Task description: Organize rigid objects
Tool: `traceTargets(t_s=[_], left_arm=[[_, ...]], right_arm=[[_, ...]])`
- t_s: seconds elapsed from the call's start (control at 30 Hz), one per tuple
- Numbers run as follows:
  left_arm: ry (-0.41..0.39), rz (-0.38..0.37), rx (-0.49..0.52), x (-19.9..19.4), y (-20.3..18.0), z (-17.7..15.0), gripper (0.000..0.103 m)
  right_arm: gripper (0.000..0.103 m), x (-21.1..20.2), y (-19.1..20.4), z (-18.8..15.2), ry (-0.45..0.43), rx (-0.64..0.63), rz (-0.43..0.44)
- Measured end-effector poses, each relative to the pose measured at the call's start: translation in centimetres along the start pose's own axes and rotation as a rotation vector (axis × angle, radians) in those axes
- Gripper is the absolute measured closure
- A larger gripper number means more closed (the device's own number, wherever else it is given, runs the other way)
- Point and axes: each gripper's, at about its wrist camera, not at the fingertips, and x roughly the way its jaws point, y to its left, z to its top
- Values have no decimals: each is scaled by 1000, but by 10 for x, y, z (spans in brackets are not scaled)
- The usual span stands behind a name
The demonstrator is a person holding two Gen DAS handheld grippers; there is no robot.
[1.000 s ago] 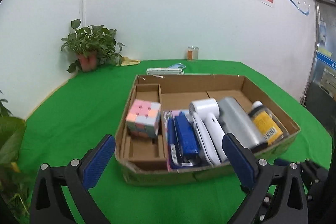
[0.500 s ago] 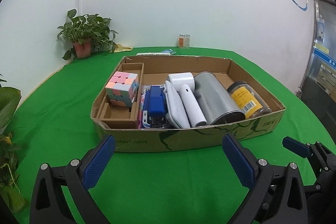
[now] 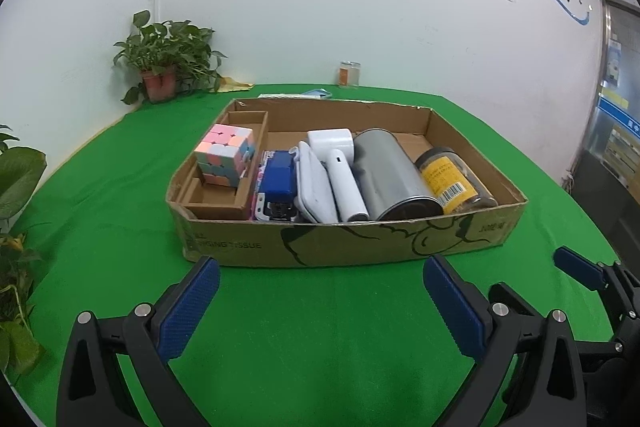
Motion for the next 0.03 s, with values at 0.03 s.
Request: traceTargets(t_s=[0.03], left_arm=[[1,0,-5,1,2,1,1]], right_arm=[[16,0,-1,0,-2,-3,-1]])
